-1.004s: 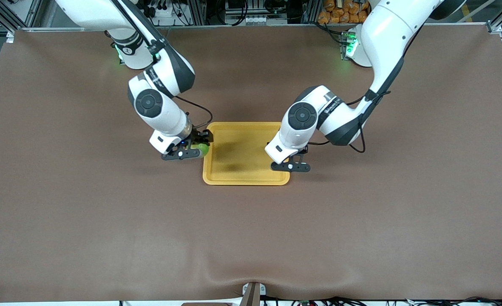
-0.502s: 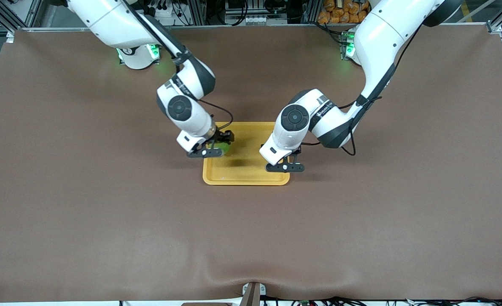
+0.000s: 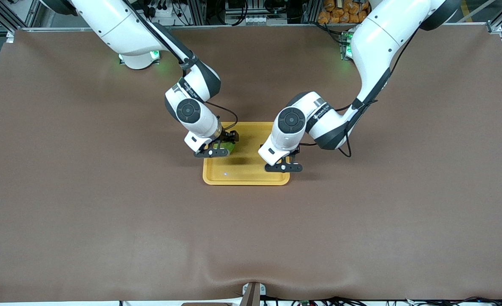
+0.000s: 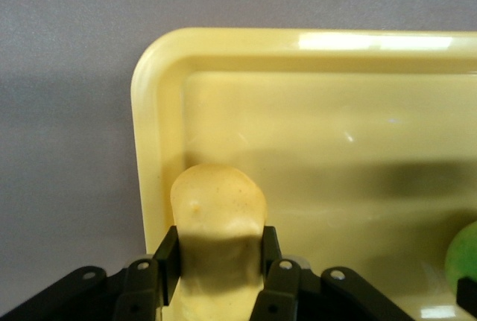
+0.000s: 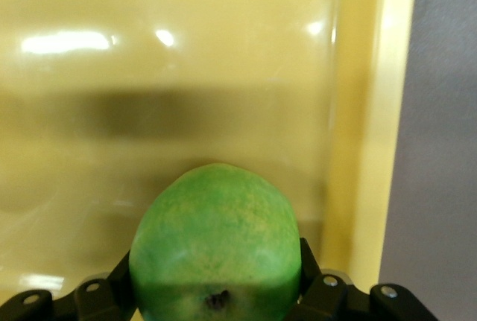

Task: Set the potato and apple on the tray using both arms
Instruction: 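Lower both fruits onto the tray and open both grippers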

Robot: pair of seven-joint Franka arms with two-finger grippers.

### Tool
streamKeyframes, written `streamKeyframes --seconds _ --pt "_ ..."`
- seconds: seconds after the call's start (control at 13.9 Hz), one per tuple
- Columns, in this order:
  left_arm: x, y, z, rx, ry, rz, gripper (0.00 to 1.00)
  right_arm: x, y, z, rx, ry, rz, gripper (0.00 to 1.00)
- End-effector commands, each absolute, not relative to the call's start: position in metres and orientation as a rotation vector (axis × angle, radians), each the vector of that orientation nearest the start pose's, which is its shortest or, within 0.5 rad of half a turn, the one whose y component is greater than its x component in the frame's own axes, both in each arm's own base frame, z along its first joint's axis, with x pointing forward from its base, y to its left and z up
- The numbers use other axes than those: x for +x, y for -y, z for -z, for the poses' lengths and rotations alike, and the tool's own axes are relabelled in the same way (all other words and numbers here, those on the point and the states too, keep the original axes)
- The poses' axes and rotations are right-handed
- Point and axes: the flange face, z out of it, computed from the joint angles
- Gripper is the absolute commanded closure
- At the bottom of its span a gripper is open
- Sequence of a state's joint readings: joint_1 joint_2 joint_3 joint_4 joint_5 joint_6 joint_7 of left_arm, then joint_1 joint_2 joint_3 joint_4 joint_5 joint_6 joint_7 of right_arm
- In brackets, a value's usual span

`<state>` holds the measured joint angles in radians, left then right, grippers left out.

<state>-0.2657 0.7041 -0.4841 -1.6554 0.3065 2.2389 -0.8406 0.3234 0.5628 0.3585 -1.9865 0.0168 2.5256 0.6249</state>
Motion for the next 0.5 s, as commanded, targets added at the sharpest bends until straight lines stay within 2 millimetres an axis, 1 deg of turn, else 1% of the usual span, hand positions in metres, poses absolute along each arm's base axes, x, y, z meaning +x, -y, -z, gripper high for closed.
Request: streamKeyframes --seconds 0.0,0.07,0.14,0.22,0.29,0.36,0.43 --pt "0.531 0.432 -0.228 -3.160 -0.011 -0.072 1.00 0.480 -0.388 -0.195 -2.999 0.002 -0.128 0.00" --pt "0.532 0.432 -0.226 -3.160 -0.008 -0.068 1.00 0.480 -0.387 -0.195 -3.005 -0.005 -0.134 0.00" --pt "0.533 0.432 -0.225 -3.167 -0.001 -0.061 1.00 0.482 -0.387 -0.200 -3.004 -0.008 -0.125 0.00" --pt "0.534 0.431 -0.223 -3.167 0.005 -0.060 1.00 0.482 -0.385 -0.210 -3.008 -0.006 -0.119 0.00" --pt "0.534 0.431 -0.222 -3.164 0.014 -0.060 0.83 0.483 -0.382 -0.225 -3.024 -0.006 -0.131 0.00" --pt "0.534 0.430 -0.221 -3.163 0.034 -0.063 0.73 0.485 -0.377 -0.240 -3.041 -0.010 -0.143 0.00" --pt "0.534 0.430 -0.221 -3.163 0.053 -0.063 0.59 0.492 -0.367 -0.255 -3.050 -0.025 -0.139 0.00"
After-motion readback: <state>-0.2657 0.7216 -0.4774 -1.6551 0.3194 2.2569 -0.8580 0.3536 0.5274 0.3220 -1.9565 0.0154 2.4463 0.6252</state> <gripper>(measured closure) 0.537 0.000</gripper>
